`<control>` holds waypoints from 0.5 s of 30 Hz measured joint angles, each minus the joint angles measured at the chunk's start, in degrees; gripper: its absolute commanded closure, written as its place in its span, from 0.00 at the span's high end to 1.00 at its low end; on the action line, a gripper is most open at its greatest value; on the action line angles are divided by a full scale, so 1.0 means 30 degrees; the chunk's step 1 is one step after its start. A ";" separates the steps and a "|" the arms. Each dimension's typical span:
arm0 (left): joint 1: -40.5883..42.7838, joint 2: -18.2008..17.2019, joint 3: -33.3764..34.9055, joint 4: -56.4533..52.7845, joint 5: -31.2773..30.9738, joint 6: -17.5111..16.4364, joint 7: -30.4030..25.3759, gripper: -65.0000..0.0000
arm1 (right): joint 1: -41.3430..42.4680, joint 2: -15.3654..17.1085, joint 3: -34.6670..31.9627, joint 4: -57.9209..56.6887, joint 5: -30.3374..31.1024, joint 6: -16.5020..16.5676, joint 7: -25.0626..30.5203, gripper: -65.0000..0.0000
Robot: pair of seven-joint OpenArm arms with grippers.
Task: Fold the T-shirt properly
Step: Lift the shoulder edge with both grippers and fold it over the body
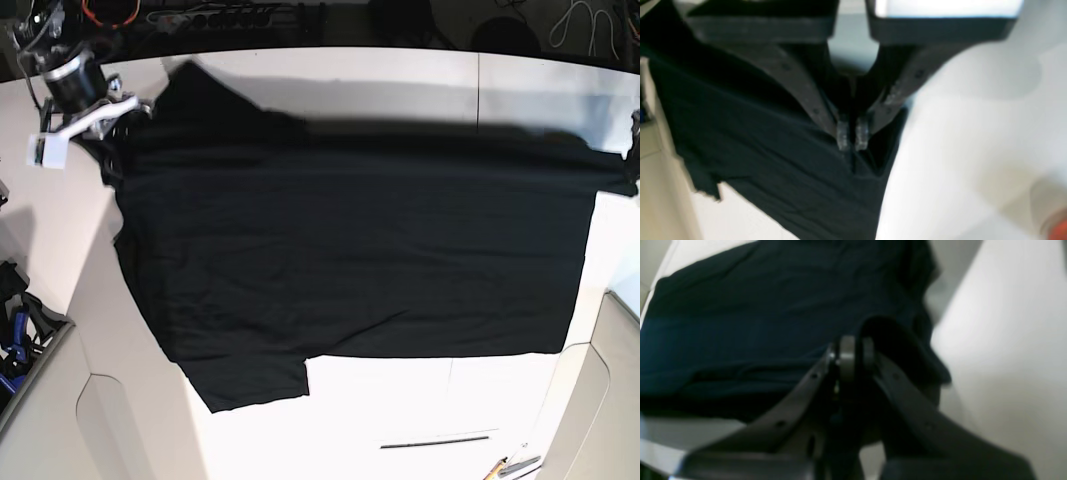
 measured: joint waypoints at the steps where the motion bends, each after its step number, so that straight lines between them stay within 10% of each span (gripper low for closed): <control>1: -0.0270 -0.0102 0.0357 0.0000 0.0714 -0.0007 -0.0386 0.00 | 0.0597 0.0000 0.0000 -0.0481 0.0015 0.0015 0.0000 0.00; 15: -0.1392 -0.0306 0.4240 -0.0007 0.6921 0.1698 -0.3949 0.00 | 0.6601 0.0000 -0.1195 -0.7497 -0.0160 0.0291 0.0087 0.00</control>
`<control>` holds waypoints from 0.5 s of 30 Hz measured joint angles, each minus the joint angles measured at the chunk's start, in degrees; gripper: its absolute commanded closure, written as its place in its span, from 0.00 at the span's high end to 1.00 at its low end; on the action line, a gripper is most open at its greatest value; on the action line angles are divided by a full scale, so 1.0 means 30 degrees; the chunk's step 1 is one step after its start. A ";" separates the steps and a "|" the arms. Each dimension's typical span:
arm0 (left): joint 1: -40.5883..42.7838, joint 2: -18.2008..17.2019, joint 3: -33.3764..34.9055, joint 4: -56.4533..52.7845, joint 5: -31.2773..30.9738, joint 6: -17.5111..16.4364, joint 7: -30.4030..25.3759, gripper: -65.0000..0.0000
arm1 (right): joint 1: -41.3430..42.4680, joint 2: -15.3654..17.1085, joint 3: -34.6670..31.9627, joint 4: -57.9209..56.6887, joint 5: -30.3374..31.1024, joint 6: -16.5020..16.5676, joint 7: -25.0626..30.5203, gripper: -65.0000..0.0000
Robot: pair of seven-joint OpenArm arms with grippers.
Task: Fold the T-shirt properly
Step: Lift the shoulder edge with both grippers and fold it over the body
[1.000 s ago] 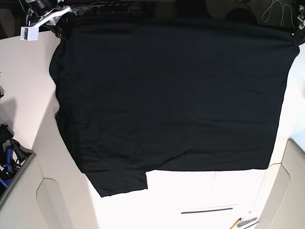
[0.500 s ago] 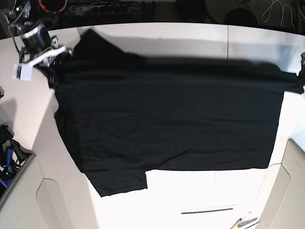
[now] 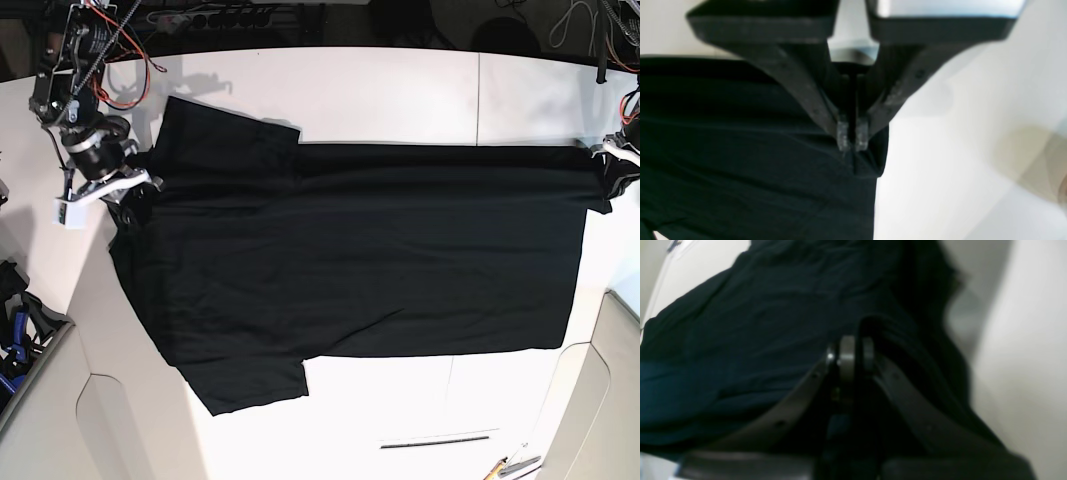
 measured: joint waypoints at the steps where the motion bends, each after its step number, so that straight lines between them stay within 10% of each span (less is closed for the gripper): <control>1: -0.0007 0.0007 0.0044 0.0000 0.0233 0.0182 -0.0138 0.00 | 0.0240 0.0000 -0.0204 -0.0044 -0.0051 -0.0036 -0.0007 0.00; 15: -0.0627 0.0000 0.0029 0.0000 0.1435 0.0816 -0.0408 0.00 | 0.1909 0.0000 -0.1508 -0.0036 -0.2841 0.0036 0.0780 0.00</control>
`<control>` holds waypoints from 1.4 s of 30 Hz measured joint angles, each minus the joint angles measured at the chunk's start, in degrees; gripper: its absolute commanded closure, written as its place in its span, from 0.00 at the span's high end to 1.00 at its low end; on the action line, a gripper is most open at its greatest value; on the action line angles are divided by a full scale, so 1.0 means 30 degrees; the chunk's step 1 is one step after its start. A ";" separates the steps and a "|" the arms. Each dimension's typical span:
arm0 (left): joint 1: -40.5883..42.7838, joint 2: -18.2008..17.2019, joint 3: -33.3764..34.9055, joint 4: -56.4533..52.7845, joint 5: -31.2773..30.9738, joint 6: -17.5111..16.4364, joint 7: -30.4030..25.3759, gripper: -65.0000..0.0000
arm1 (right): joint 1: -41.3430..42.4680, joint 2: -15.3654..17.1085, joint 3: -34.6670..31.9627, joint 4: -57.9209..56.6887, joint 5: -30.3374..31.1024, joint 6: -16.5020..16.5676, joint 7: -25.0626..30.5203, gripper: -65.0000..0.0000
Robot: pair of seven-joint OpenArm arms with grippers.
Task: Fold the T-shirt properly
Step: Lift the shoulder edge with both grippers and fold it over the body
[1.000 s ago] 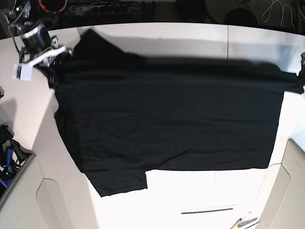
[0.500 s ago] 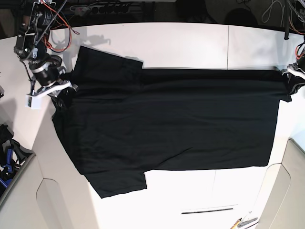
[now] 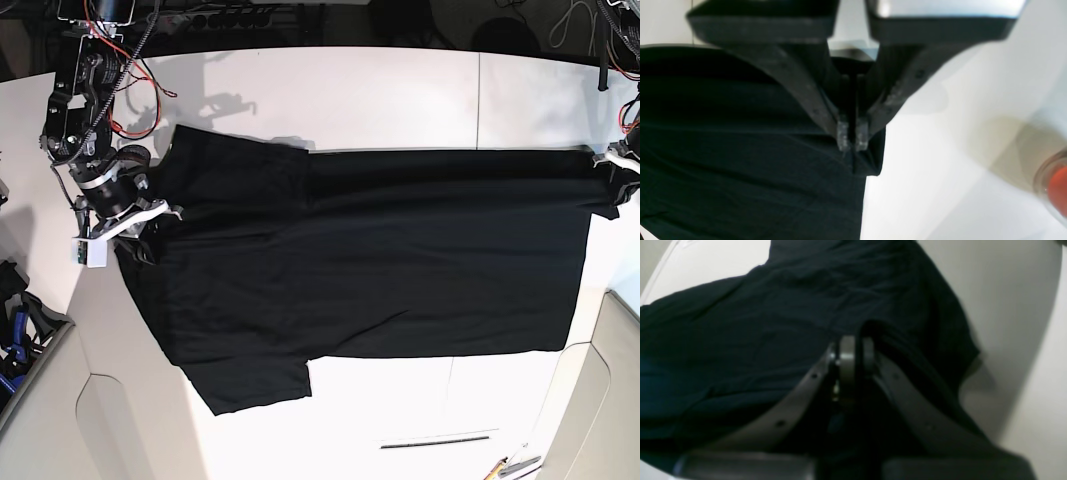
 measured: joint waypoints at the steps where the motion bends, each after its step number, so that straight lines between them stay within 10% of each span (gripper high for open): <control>1: 0.0000 0.0000 0.0000 0.0000 0.0000 0.0000 0.0000 0.00 | 0.0000 0.0000 0.0000 0.0000 -0.0007 -0.0007 0.0000 0.00; 4: 0.0000 0.0000 0.0000 0.0000 0.0000 0.0000 0.0000 0.10 | -0.0022 0.0000 0.0000 0.0000 -0.0007 -0.0007 -0.0007 0.01; 7: 0.0000 -0.0007 0.0000 0.0000 0.0051 0.0036 -0.0007 0.43 | -0.0007 0.0000 0.0000 0.0000 -0.0160 -0.0051 -0.0007 0.42; 9: 0.0000 -0.0007 0.0000 0.0000 0.0066 0.0066 -0.0153 0.45 | -0.0007 0.0000 0.0000 0.0000 -0.0153 -0.0058 0.0007 0.50; 17: 0.0007 -0.0007 0.0000 0.0022 0.0102 -0.1013 -0.0852 0.39 | 0.0226 0.0000 0.0168 0.1464 -0.0809 -0.0036 -0.0699 0.46; 22: 0.0000 -0.0007 0.0000 0.0080 0.0087 -0.1858 -0.0780 0.14 | 0.0211 0.0000 0.0182 0.1814 -0.1304 0.0015 -0.2718 0.00; 29: -0.0007 -0.0102 0.1821 0.0080 0.1858 -0.1741 -0.0933 0.00 | 0.0219 0.0000 0.0182 0.0510 -0.2404 -0.0015 -0.2841 0.00; 35: -0.0546 -0.0073 0.5085 -0.1399 0.4816 0.2135 -0.2004 0.00 | 0.0211 0.0007 0.0204 -0.2492 -0.2725 -0.0022 -0.2098 0.00; 42: -0.0860 -0.0270 0.6237 -0.3548 0.4197 0.2178 -0.3286 0.00 | 0.0153 0.0233 0.0219 -0.2922 -0.2419 0.0087 -0.2637 0.00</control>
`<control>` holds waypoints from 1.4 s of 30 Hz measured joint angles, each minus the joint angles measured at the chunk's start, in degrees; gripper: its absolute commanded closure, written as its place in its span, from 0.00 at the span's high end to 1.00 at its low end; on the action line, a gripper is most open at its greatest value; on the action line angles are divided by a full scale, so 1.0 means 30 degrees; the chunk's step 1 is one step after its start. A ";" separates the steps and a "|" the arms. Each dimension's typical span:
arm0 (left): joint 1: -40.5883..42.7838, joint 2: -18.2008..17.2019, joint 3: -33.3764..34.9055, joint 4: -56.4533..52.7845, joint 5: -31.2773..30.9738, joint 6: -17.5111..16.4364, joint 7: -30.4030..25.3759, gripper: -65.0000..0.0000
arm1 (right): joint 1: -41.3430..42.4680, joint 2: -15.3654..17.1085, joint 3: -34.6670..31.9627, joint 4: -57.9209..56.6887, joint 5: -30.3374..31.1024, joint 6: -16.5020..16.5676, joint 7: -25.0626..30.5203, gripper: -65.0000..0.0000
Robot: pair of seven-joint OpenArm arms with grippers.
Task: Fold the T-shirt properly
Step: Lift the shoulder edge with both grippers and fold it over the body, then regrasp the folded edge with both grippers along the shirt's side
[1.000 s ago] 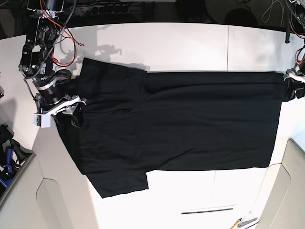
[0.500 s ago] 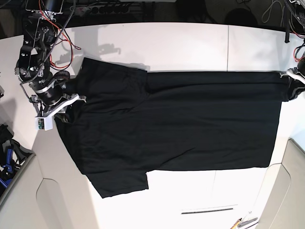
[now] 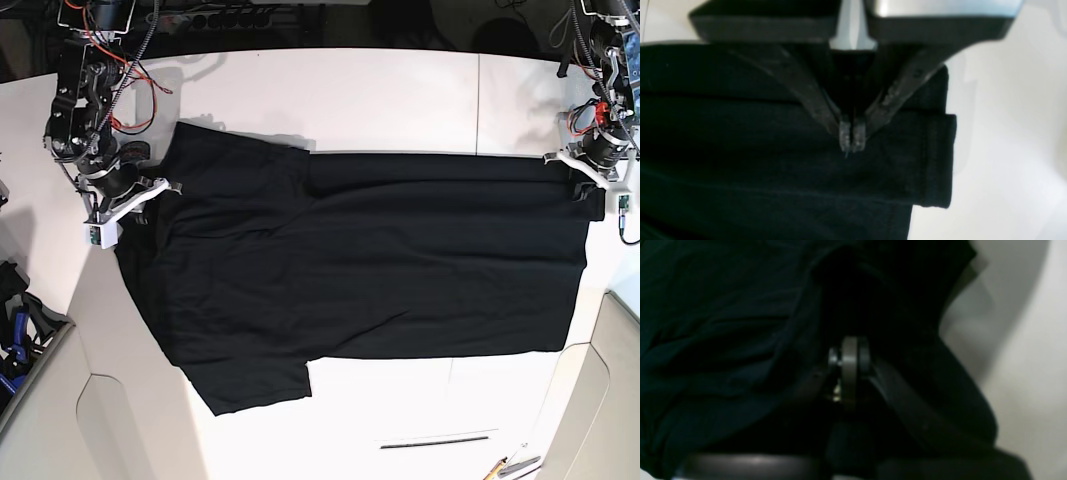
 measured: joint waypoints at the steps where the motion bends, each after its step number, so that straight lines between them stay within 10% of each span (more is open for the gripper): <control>1: 0.0138 0.0022 -0.0175 0.0007 -0.0109 -0.0058 -0.0015 0.00 | -0.0255 0.0168 0.0000 0.0160 -0.0015 0.0000 -0.0175 0.00; 16: 0.4160 0.1574 -0.5960 0.1523 -0.7308 -0.4554 0.5603 0.00 | -0.5829 0.1953 0.0029 0.5253 -0.0138 -0.0029 -0.2091 0.00; 28: 0.5129 0.2127 -0.6892 0.2178 -0.8976 -0.4743 0.6280 0.00 | -0.7504 0.1938 0.0051 0.7315 -0.0284 -0.0721 -0.3089 0.00; 32: 0.5151 0.2186 -0.7424 0.3621 -0.9151 -0.4721 0.6681 0.30 | -0.7351 0.1938 0.0160 0.9027 -0.0495 -0.0809 -0.3206 0.00; 36: 0.5129 0.2135 -0.7905 0.5319 -0.9253 -0.4692 0.6645 0.34 | -0.6608 0.1945 0.0233 1.0768 -0.1049 -0.0794 -0.3140 0.00; 42: 0.5129 0.2127 -0.7956 0.6492 -0.9245 -0.4699 0.6594 0.37 | -0.4269 0.1945 0.0255 1.1140 -0.3322 -0.0670 -0.1406 0.38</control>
